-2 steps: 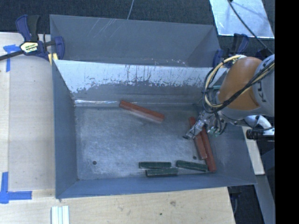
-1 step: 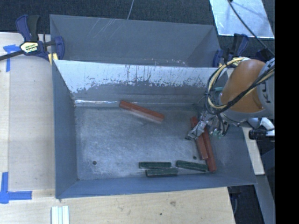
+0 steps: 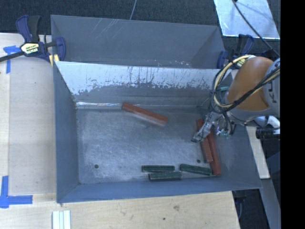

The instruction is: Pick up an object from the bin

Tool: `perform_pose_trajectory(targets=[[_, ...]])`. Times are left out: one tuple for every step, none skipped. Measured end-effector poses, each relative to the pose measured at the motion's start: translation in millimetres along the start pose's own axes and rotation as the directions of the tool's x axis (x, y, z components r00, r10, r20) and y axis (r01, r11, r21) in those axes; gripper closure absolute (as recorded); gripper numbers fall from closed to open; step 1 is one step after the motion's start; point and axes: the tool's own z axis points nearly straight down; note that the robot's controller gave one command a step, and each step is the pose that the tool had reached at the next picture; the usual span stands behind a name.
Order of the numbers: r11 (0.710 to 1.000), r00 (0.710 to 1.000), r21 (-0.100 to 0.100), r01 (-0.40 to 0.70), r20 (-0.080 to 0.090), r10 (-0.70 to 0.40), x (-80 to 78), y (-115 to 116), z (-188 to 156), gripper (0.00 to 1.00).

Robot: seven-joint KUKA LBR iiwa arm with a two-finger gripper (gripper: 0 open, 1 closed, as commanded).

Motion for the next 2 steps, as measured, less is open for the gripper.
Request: perform_pose_trajectory(targets=[[1.0, 1.0, 0.006, 0.014, -0.011, -0.014, -48.8, 27.9, 1.9, 1.0], [1.0, 1.0, 0.008, -0.012, -0.009, 0.012, -34.3, 13.4, -8.9, 1.0]])
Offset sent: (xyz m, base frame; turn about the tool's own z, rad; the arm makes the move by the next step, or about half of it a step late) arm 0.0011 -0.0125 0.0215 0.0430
